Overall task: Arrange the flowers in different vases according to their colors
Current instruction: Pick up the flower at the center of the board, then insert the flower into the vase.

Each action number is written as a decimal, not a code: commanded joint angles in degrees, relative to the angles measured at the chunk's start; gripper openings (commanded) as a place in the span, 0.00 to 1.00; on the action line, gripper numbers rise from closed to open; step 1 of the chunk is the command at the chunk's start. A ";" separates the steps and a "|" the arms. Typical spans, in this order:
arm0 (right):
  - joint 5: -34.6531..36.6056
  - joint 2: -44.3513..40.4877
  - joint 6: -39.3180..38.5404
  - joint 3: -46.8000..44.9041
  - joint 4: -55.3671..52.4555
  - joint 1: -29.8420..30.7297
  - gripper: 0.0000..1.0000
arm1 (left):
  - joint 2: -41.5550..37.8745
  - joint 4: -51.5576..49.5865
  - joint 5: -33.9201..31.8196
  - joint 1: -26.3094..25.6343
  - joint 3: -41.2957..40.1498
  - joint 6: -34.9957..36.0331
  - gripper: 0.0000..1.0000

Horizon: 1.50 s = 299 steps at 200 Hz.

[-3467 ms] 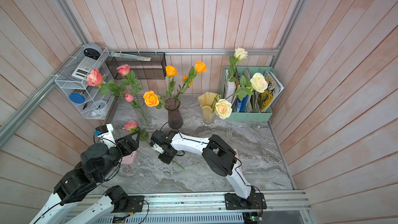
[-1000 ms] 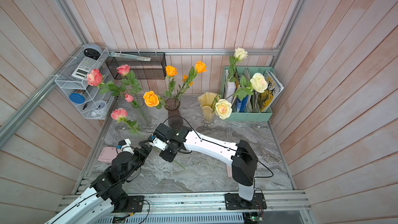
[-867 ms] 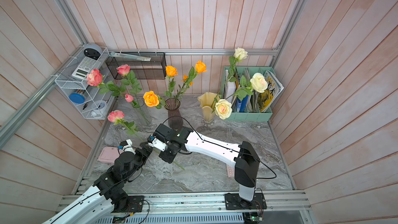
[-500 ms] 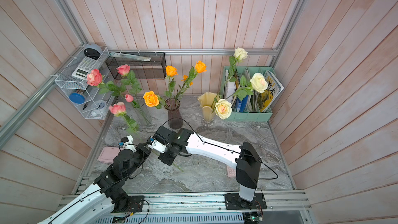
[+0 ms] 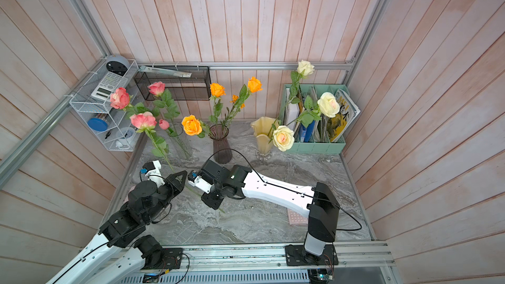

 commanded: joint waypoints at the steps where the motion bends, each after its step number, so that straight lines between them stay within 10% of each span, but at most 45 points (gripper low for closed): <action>1: 4.40 -2.60 1.80 -2.94 0.50 -1.67 0.38 | 0.38 -9.21 -0.62 0.18 5.61 8.72 0.00; 137: 9.31 -26.55 8.73 -27.59 15.65 -10.88 0.45 | 7.65 -24.39 -16.90 0.41 28.84 28.91 0.00; 262: 6.46 -21.96 10.87 -35.52 24.44 -13.88 0.45 | 31.40 18.48 -28.80 0.99 46.60 71.87 0.00; 299: 4.82 -19.95 11.42 -37.72 27.09 -14.02 0.45 | 37.17 26.61 -24.40 7.80 47.55 73.61 0.00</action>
